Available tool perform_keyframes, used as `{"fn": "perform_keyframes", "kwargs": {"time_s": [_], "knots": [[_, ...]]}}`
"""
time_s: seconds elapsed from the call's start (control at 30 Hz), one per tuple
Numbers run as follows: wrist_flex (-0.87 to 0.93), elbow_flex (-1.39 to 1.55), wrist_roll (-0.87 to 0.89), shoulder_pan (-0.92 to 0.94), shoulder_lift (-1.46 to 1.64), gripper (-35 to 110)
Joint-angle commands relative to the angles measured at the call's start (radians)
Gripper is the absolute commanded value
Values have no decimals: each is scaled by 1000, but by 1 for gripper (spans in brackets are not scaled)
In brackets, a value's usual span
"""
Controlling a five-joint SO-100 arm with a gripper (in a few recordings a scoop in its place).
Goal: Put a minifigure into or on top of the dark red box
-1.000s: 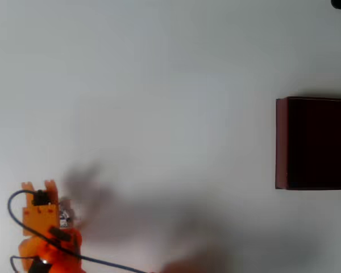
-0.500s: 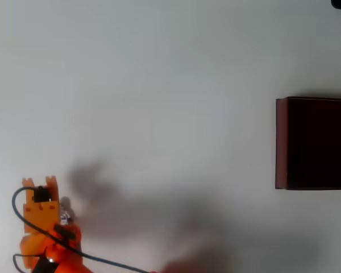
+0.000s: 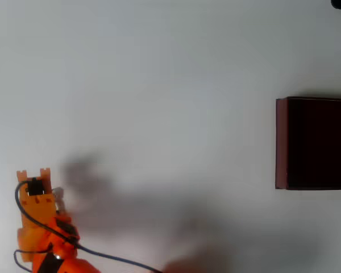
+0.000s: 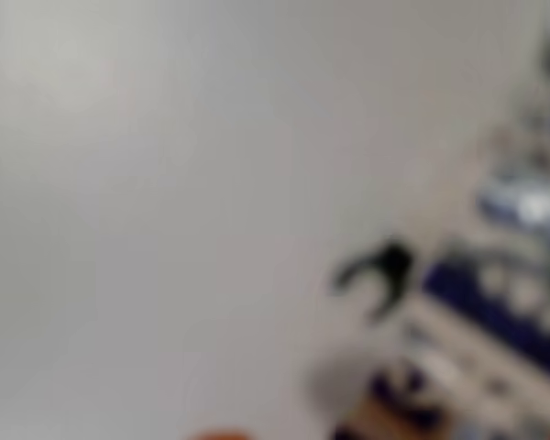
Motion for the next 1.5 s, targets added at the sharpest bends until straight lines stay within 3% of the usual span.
{"fn": "perform_keyframes", "kwargs": {"time_s": [0.0,0.1,0.23,0.47,0.57,0.77,1.27,1.47], "knots": [[-11,15,18,-17,5,16],[-28,15,18,-18,-8,15],[-67,28,5,-18,-17,0],[-78,35,20,-26,-23,0],[-20,17,41,-25,-6,14],[278,-175,172,54,17,17],[278,-382,574,-2,-209,17],[439,-575,676,-20,-259,18]]}}
